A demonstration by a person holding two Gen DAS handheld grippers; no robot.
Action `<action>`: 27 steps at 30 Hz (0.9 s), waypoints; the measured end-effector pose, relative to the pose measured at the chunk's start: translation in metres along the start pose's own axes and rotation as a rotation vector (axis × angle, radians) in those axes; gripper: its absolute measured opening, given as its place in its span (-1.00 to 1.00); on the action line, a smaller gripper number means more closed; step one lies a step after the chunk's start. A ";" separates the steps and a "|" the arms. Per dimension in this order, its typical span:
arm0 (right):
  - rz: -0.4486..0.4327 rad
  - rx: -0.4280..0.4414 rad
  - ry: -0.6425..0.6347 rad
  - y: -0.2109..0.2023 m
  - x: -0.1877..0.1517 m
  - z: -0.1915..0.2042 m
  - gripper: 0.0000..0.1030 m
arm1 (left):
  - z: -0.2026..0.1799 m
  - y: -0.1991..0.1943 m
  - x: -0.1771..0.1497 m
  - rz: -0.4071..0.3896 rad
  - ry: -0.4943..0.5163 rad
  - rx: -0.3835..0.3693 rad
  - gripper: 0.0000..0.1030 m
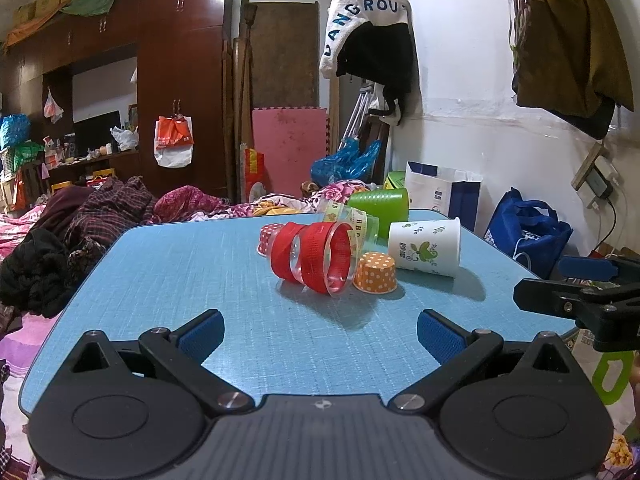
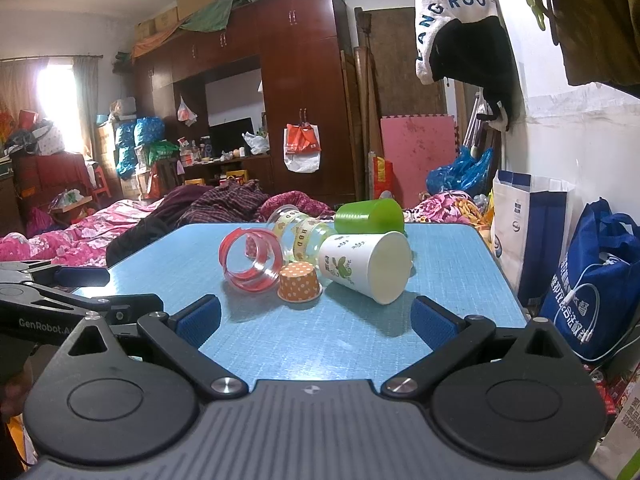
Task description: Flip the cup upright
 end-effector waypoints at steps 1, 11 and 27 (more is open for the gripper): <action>0.000 0.000 0.001 0.000 0.000 0.000 0.98 | 0.000 0.000 0.000 0.000 0.000 -0.001 1.00; 0.003 0.001 0.004 0.002 0.000 -0.001 0.98 | 0.000 0.000 -0.001 0.001 0.001 -0.003 1.00; 0.006 0.002 0.010 0.001 -0.002 -0.002 0.98 | -0.001 0.001 -0.001 -0.002 -0.001 -0.006 1.00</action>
Point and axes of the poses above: each gripper's, at about its wrist camera, not at the fingertips, and y roughly the way its jaws point, z to its left, x to its top, the point moved 1 cm from there along y, roughly the way its jaws point, and after that the axes turned 4 degrees about -x, right-handed, at the moved point
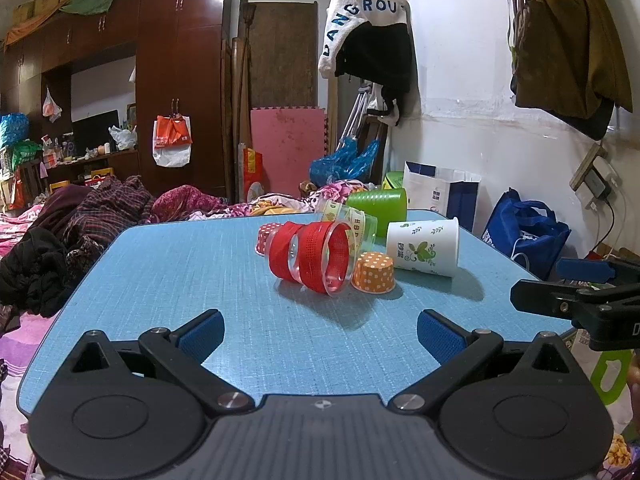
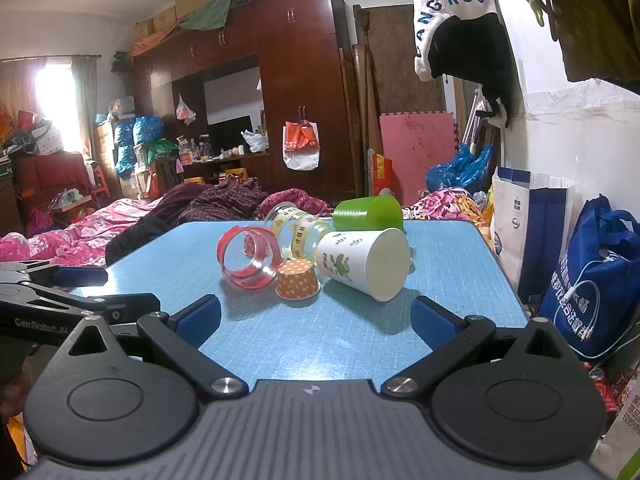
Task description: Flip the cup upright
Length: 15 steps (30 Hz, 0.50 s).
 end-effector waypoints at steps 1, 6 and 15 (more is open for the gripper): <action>0.000 0.000 0.000 0.001 0.000 0.000 0.98 | 0.000 0.000 0.000 -0.001 0.000 -0.001 1.00; 0.001 0.000 0.000 0.001 0.000 0.000 0.98 | 0.000 0.000 0.000 0.003 -0.001 -0.002 1.00; 0.001 0.000 0.000 0.001 0.000 0.000 0.98 | 0.001 -0.001 0.000 0.002 -0.001 -0.003 1.00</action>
Point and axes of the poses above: each gripper's, at about its wrist camera, not at the fingertips, and y roughly the way its jaws point, z to its left, x to its top, the point moved 1 cm from there along y, roughly the way its jaws point, and after that the axes turned 4 degrees about -x, right-handed, at the moved point
